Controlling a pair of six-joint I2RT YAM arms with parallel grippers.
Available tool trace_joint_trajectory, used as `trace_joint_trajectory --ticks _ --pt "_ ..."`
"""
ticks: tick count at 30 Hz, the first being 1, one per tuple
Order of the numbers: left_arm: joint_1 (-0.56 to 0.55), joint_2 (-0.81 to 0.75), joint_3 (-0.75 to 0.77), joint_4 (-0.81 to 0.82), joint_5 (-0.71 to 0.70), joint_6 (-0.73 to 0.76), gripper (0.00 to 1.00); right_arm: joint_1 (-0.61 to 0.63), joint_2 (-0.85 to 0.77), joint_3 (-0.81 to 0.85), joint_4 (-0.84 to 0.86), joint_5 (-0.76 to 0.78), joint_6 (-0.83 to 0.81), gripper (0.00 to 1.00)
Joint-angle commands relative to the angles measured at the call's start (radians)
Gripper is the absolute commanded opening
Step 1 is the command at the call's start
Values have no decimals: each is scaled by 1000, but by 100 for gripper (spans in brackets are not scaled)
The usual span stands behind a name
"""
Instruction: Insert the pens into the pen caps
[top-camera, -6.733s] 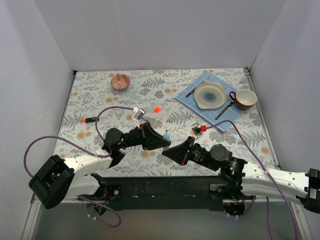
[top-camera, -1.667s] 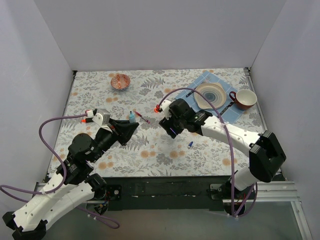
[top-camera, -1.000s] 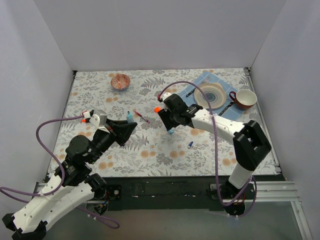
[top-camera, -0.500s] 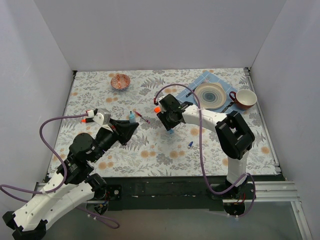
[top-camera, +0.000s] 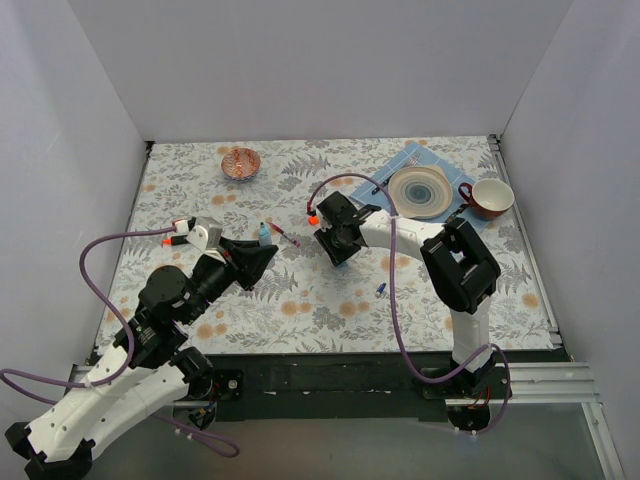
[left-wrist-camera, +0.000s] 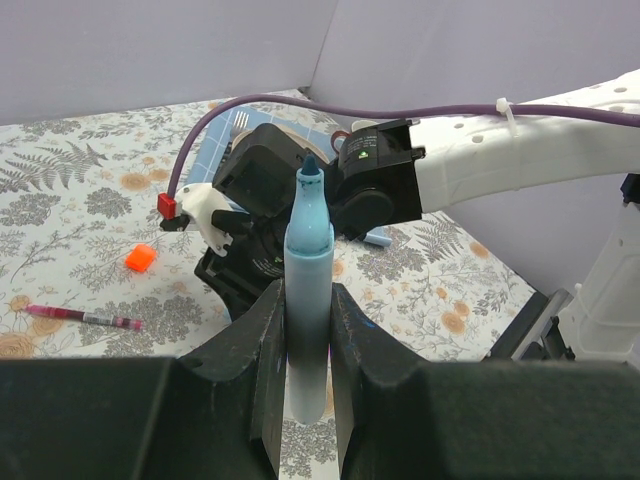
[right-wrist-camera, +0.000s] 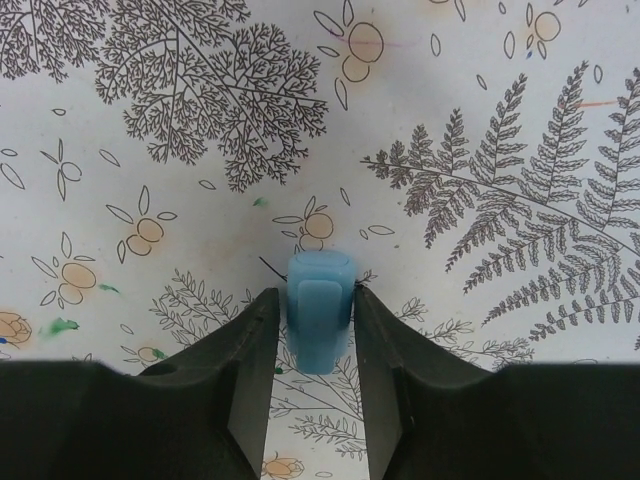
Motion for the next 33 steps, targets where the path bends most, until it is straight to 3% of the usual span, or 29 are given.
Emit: trace_joint_trajectory --ticks 1,3,9,17,22,27,33 --pt "2 2 9 -7 -2 2 4 -2 33 17 -25 26 20 41" --pt "3 2 9 -7 -3 2 4 -1 32 9 -25 27 20 40" --pt "2 16 11 -8 -3 -15 1 -1 -2 -14 -34 60 33 3" --pt "2 108 15 -4 49 -6 0 -7 -212 66 -120 98 96 1" --pt "3 148 8 6 143 22 0 -5 -385 184 -125 72 254 1" --pt "2 202 11 -7 172 30 0 15 -603 95 120 -61 397 1" --pt "3 240 26 -22 179 31 0 48 -735 -83 390 -164 561 1"
